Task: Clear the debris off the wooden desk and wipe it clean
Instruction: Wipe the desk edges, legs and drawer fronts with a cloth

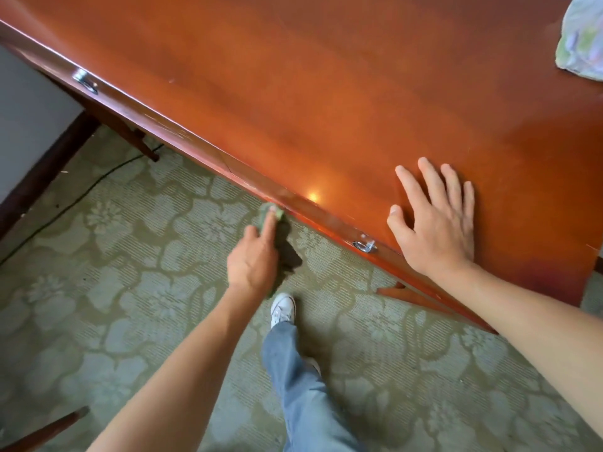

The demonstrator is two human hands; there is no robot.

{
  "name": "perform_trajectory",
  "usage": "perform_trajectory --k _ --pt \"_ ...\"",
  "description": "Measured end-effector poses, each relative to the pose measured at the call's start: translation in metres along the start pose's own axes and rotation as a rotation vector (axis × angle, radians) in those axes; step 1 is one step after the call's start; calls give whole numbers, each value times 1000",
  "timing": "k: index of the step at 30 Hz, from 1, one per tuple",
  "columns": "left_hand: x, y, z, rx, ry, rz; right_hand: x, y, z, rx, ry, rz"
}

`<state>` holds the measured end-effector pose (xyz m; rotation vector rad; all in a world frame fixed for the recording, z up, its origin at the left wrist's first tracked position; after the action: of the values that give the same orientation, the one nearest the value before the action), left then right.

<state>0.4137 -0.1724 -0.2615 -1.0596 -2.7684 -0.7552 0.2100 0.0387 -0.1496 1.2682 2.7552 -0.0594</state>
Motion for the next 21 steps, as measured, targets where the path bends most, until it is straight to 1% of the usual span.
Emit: perform_trajectory --k 1,2,3,6,10,13,16,17,20,21 --pt "-18 -11 -3 -2 20 -83 1 0 0 5 -1 0" --pt "-29 -18 -6 -25 11 -115 1 0 1 5 -3 -3" --pt "-32 -21 -7 -46 -11 -94 0 1 0 5 -6 -6" --pt "-15 -11 5 -110 -92 69 0 2 0 20 -16 -1" --pt "-4 20 22 -257 7 180 2 -1 0 5 -35 10" --pt "-7 33 10 -256 102 187 0 0 0 2 -23 0" --pt "3 40 -10 -267 143 277 1 -2 -1 16 -15 39" --pt "8 41 -17 -285 155 312 -3 1 -5 61 -34 79" --pt "26 49 -37 -344 211 412 -43 50 -22 412 -249 264" --pt "31 50 -43 -356 232 437 -70 77 -19 457 -318 290"
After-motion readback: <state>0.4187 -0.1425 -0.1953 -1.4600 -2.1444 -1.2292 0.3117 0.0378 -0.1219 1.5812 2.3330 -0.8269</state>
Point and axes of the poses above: each hand's wrist, its own y-axis away from the middle knuckle, its own z-axis out of the palm, x = y × z, the point moved 7 cm from there along -y, towards the middle knuckle, and after that the axes turned 4 degrees about -z, right-handed, at the moved point
